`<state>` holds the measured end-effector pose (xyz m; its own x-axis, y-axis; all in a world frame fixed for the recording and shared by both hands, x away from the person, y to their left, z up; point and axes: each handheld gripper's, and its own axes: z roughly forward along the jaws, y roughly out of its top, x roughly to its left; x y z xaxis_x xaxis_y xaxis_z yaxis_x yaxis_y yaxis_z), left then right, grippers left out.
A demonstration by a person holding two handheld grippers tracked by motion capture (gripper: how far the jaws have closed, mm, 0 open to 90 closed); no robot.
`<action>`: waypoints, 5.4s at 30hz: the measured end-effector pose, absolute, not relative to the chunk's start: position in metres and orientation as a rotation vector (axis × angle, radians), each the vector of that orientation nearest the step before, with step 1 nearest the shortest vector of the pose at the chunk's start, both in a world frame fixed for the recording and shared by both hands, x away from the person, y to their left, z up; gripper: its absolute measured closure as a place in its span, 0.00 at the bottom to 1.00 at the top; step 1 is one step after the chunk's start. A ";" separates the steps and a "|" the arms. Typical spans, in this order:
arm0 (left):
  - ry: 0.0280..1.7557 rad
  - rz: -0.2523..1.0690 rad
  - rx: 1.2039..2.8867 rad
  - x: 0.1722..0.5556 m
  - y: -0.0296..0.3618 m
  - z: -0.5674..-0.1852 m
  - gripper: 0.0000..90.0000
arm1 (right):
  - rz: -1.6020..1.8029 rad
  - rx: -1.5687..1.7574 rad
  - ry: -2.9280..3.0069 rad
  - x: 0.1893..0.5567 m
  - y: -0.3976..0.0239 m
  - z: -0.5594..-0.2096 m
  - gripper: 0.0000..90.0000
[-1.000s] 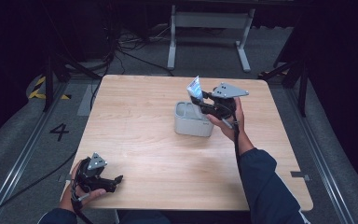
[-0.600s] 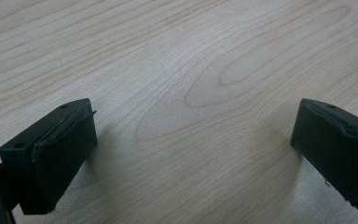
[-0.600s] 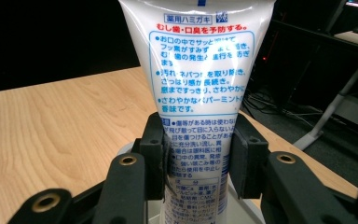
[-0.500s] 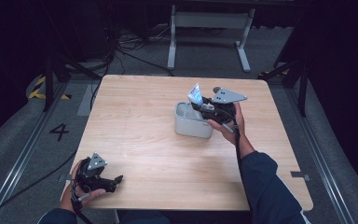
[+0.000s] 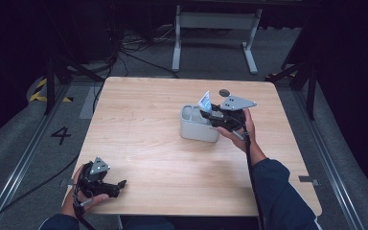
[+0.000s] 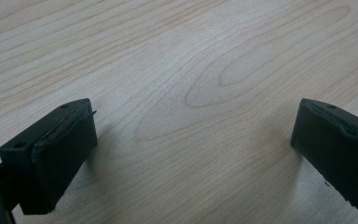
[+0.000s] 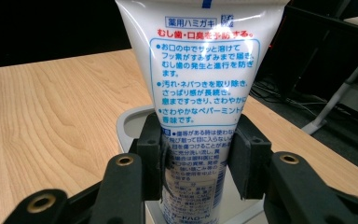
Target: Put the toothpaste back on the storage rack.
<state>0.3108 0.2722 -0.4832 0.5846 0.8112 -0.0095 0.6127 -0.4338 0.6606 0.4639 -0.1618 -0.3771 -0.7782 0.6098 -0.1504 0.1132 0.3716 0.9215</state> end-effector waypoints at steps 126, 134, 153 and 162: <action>1.132 0.407 2.196 0.311 0.272 -0.483 0.01 | 0.934 0.617 2.377 0.370 -0.289 -0.441 0.40; 1.117 0.409 2.200 0.314 0.272 -0.483 0.00 | 0.959 0.704 2.385 0.360 -0.310 -0.456 0.39; 1.093 0.401 2.215 0.321 0.269 -0.483 0.00 | 1.023 1.094 2.327 0.349 -0.355 -0.485 0.23; 1.086 0.397 2.220 0.325 0.268 -0.483 0.00 | 1.030 1.153 2.318 0.349 -0.359 -0.486 0.20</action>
